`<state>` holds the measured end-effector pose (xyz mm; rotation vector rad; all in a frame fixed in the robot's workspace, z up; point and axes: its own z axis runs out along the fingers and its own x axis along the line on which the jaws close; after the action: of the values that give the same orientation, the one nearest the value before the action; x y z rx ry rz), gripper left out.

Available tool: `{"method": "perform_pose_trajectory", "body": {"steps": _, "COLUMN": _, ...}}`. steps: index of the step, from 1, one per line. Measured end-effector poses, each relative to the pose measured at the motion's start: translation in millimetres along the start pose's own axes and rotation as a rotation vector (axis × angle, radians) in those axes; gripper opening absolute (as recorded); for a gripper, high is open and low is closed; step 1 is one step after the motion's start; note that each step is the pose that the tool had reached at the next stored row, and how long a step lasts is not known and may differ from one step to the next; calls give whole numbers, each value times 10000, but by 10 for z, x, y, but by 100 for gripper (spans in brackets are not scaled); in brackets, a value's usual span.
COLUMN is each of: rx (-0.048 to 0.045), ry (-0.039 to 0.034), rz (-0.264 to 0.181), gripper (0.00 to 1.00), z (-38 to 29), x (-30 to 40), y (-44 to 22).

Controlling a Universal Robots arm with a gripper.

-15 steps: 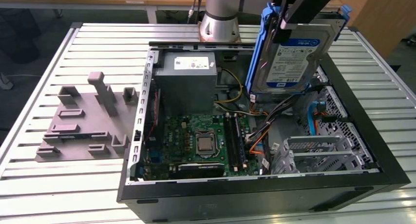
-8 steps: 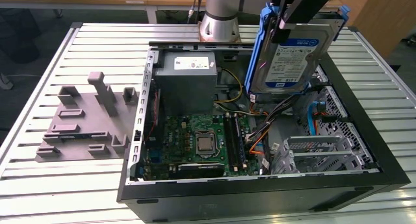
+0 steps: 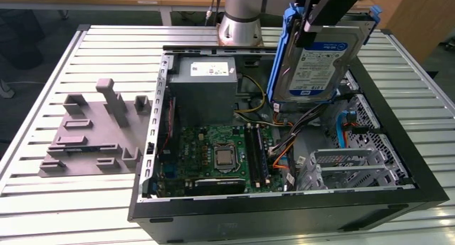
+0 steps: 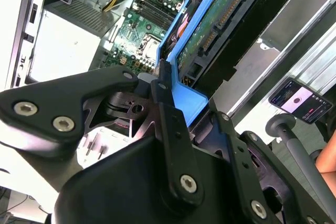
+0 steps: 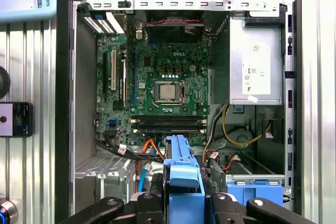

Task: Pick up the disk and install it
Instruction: 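Insert the disk into the insertion slot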

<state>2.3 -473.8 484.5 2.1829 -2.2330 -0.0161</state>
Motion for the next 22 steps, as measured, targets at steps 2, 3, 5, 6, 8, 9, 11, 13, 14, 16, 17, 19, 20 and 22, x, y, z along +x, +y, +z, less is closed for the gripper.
{"method": "perform_pose_trajectory", "body": {"steps": 2, "rx": 0, "ry": 0, "rz": 0, "gripper": 36, "z": 0, "x": 0, "y": 4}}
{"method": "perform_pose_trajectory", "body": {"steps": 3, "rx": 0, "ry": 1, "rz": 0, "gripper": 36, "z": 0, "x": 0, "y": 6}}
{"method": "perform_pose_trajectory", "body": {"steps": 5, "rx": -1, "ry": 1, "rz": 0, "gripper": 36, "z": 0, "x": 0, "y": 10}}
{"method": "perform_pose_trajectory", "body": {"steps": 6, "rx": 0, "ry": 1, "rz": 0, "gripper": 36, "z": 0, "x": 0, "y": 12}}
{"method": "perform_pose_trajectory", "body": {"steps": 8, "rx": 0, "ry": 0, "rz": 0, "gripper": 36, "z": 0, "x": 0, "y": 16}}
{"method": "perform_pose_trajectory", "body": {"steps": 9, "rx": -1, "ry": 1, "rz": 0, "gripper": 36, "z": 0, "x": 1, "y": 23}}
{"method": "perform_pose_trajectory", "body": {"steps": 11, "rx": -1, "ry": 1, "rz": 0, "gripper": 36, "z": 0, "x": 1, "y": 27}}
{"method": "perform_pose_trajectory", "body": {"steps": 13, "rx": 0, "ry": 1, "rz": 0, "gripper": 36, "z": 0, "x": 1, "y": 31}}
{"method": "perform_pose_trajectory", "body": {"steps": 14, "rx": -1, "ry": 1, "rz": 0, "gripper": 36, "z": 0, "x": 1, "y": 33}}
{"method": "perform_pose_trajectory", "body": {"steps": 16, "rx": 0, "ry": 2, "rz": 0, "gripper": 36, "z": 0, "x": 1, "y": 37}}
{"method": "perform_pose_trajectory", "body": {"steps": 17, "rx": 0, "ry": 1, "rz": 0, "gripper": 36, "z": 0, "x": 1, "y": 40}}
{"method": "perform_pose_trajectory", "body": {"steps": 19, "rx": 0, "ry": 1, "rz": 0, "gripper": 36, "z": 1, "x": 1, "y": 43}}
{"method": "perform_pose_trajectory", "body": {"steps": 20, "rx": 0, "ry": 1, "rz": 0, "gripper": 36, "z": 0, "x": 1, "y": 45}}
{"method": "perform_pose_trajectory", "body": {"steps": 22, "rx": 0, "ry": 1, "rz": 0, "gripper": 36, "z": 0, "x": 1, "y": 49}}
